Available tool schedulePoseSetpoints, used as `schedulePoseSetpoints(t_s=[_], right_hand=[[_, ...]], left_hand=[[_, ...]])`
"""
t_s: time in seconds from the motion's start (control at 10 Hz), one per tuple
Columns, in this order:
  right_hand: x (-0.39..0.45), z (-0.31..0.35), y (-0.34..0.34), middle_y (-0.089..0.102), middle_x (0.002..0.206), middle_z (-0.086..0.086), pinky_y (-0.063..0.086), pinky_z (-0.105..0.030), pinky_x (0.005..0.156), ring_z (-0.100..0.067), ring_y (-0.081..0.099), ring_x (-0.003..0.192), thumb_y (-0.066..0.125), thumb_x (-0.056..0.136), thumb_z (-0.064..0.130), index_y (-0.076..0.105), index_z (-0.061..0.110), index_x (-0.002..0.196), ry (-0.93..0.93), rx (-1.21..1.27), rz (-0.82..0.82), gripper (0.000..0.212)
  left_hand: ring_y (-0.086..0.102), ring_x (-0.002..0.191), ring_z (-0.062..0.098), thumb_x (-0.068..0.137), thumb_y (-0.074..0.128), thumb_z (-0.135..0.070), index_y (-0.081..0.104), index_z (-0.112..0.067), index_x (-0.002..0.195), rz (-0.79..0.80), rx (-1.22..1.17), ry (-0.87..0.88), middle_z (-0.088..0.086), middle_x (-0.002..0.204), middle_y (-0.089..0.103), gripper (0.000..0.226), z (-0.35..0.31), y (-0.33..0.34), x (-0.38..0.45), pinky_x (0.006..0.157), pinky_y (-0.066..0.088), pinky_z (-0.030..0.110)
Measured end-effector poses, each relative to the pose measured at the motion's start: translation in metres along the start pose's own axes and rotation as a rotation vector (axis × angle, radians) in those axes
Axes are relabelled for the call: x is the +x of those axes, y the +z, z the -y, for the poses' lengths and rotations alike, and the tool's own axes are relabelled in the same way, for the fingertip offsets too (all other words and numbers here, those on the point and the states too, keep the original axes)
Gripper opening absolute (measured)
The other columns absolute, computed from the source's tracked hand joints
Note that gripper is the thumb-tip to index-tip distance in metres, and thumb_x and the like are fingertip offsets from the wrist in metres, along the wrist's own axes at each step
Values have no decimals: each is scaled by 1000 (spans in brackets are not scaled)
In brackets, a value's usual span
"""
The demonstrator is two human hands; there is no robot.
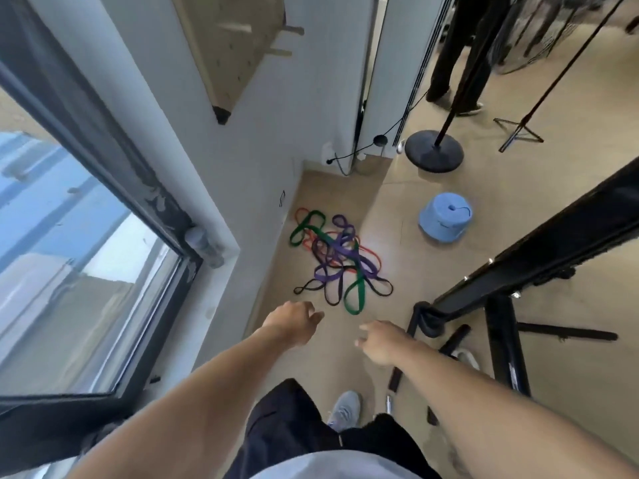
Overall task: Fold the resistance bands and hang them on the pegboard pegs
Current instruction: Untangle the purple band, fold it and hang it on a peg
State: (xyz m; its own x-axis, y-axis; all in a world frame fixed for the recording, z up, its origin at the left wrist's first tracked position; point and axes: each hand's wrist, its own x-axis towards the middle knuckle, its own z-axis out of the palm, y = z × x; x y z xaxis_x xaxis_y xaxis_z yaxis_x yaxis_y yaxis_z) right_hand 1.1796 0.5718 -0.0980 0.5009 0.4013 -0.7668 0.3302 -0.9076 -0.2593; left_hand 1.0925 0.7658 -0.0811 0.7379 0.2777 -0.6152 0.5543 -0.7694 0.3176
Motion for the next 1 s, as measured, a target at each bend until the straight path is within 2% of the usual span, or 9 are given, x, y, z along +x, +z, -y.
schedulePoseSetpoints(t_s=[0.2,0.3,0.4,0.5,0.6,0.7,0.8,0.9,1.0], right_hand=[[69,-4,-86,39,164,-7,39,-40,116,-29,41,148,46,106,45,39,22,159,-12,-59,37,58],[115,-9,-132,53,153,-9,46,-41,109,-31,53,137,49,104,45,53,19,148,-14,-92,31,51],[168,-18,-187,64,129,-8,51,-38,93,-32,62,120,49,102,44,62,16,128,-11,-94,57,40],[209,-21,-248,63,105,-4,47,-35,78,-28,63,99,49,102,43,64,17,118,1,-94,35,34],[237,-17,-300,66,108,-8,46,-35,80,-26,60,95,49,102,39,62,16,108,6,-89,-14,27],[264,-15,-339,68,115,-11,48,-35,83,-29,64,101,49,100,36,58,18,100,-15,-65,-18,20],[297,-15,-372,66,130,-11,52,-39,96,-29,64,116,48,102,32,62,11,128,-26,-48,23,35],[334,-12,-412,56,149,-13,47,-42,110,-32,56,133,49,105,32,50,9,148,-79,-132,80,49],[382,-9,-452,53,151,-15,44,-40,113,-32,53,136,49,106,33,50,8,149,-169,-240,139,50]], left_hand=[[60,117,33,101,39,-52,61,-22,127,5,-29,-28,10,129,64,45,-43,-57,93,97,49,40],[61,113,32,101,40,-50,64,-21,121,29,-51,-32,11,126,65,43,-61,-87,151,92,48,38],[60,116,31,101,39,-49,62,-23,128,36,-68,-12,10,129,64,44,-73,-118,217,94,48,39],[60,118,29,104,39,-40,59,-20,134,74,19,23,9,132,62,41,-88,-153,269,96,50,38],[61,117,28,106,39,-35,62,-16,131,106,91,31,9,131,64,40,-101,-180,310,98,50,39],[62,115,28,103,40,-44,63,-16,130,119,69,12,7,127,66,45,-110,-205,349,95,50,36],[62,111,28,107,38,-32,61,-11,132,121,10,-38,8,118,67,40,-123,-228,384,93,50,35],[59,123,29,108,35,-22,61,-13,135,89,10,-87,11,135,61,38,-127,-240,422,101,48,36],[63,113,26,106,41,-33,66,-10,123,-55,-435,-362,8,121,68,37,-147,-265,432,82,45,27]])
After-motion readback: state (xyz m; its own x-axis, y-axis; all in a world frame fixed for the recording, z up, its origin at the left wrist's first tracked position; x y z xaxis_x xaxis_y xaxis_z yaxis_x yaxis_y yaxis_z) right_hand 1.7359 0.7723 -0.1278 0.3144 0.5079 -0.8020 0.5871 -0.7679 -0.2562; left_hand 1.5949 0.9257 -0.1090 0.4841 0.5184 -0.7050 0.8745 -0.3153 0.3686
